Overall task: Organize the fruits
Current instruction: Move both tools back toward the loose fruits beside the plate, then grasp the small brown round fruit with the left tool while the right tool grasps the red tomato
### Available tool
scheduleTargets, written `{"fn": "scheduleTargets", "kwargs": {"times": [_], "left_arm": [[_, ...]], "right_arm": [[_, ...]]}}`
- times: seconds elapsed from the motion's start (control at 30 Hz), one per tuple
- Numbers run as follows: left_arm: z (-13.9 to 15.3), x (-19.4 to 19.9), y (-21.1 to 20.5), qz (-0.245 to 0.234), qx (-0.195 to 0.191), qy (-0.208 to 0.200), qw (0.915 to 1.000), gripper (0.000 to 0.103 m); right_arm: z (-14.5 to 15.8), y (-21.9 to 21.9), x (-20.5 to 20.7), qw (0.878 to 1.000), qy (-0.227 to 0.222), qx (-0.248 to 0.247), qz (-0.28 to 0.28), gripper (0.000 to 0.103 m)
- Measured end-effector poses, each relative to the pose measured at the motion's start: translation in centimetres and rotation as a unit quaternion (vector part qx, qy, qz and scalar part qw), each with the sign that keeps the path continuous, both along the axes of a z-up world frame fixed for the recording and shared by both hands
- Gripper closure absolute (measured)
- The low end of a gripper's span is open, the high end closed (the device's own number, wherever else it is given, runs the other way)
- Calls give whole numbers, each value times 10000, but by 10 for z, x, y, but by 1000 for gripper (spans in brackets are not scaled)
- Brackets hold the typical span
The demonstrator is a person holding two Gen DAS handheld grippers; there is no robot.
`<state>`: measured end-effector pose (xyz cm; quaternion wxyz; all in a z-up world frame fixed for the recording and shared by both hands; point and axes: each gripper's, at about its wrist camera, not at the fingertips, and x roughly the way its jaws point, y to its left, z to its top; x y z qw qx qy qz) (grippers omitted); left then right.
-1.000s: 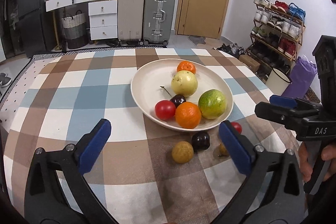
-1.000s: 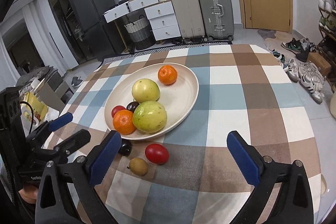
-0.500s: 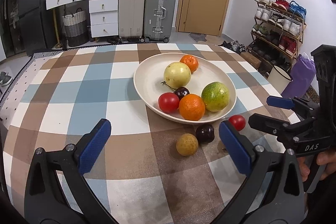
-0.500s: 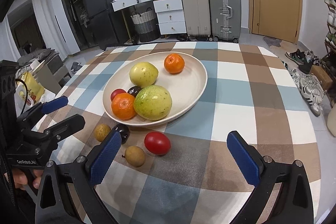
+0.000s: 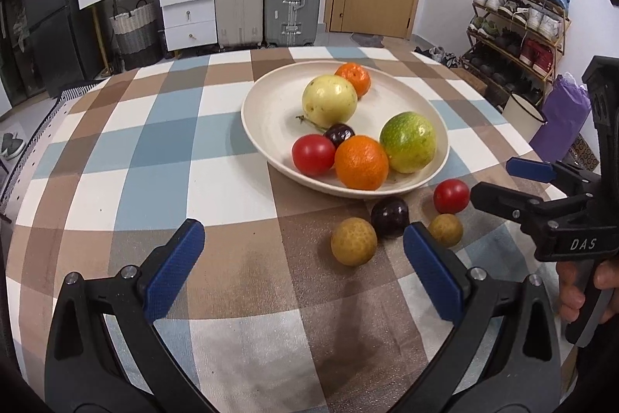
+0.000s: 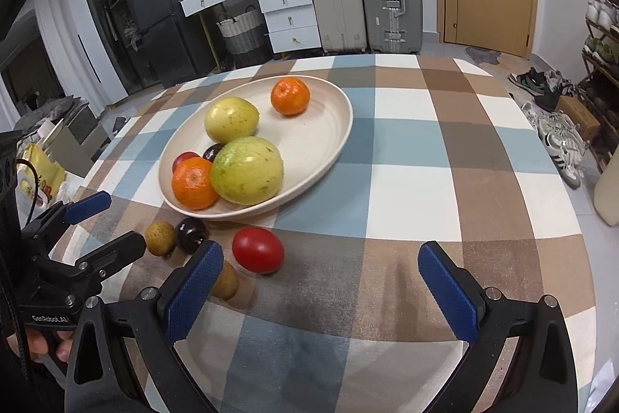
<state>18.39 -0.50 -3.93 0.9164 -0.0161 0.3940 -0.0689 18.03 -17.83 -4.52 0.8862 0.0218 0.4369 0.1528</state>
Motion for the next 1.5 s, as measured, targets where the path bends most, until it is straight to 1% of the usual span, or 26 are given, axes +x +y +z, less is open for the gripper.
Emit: {"fn": "scheduleTargets", "kwargs": {"times": [0.2,0.27,0.37,0.47,0.57,0.67,0.73,0.77,0.83,0.87,0.9,0.93,0.97,1.03,1.33,1.5], "left_arm": [[-10,5,2,-2,-75,198,9998,0],[-11,6,2,-26,-97,214,9997,0],[-13,7,0,-57,-100,263,9996,1],[-14,8,-1,-70,-106,294,9995,4],[-14,8,0,-98,-208,311,9992,9],[-17,10,1,-112,-284,406,9987,18],[-19,11,0,-152,-336,487,9981,29],[-20,12,-1,-165,-342,491,9981,30],[-20,12,-2,-243,-429,473,9977,48],[-20,12,-3,-285,-464,465,9974,52],[-20,11,-4,-332,-486,464,9972,61],[-20,11,-5,-396,-515,469,9968,73],[-20,11,-7,-460,-539,482,9963,77],[-20,11,-9,-484,-494,473,9965,78],[-20,11,-7,-454,-551,476,9963,78],[-19,9,-6,-449,-574,463,9963,78]], "right_arm": [[-5,0,4,9998,183,103,4,1],[-6,1,4,9998,190,59,-12,1],[-9,0,7,9995,287,131,-65,1],[-9,-1,11,9991,329,234,-95,1],[-8,2,14,9990,330,261,-116,1],[-9,7,16,9992,328,212,-91,1],[-10,10,17,9992,352,182,-64,1],[-10,12,18,9992,364,167,-32,1],[-11,14,19,9993,358,110,-36,1],[-12,14,19,9993,371,93,-41,1],[-13,13,20,9992,385,106,-52,1],[-13,13,20,9991,393,121,-69,1],[-14,12,21,9991,404,122,-89,1],[-14,11,21,9992,389,70,-110,1],[-15,10,23,9992,388,70,-98,1],[-15,11,21,9993,349,-75,-54,1]]}}
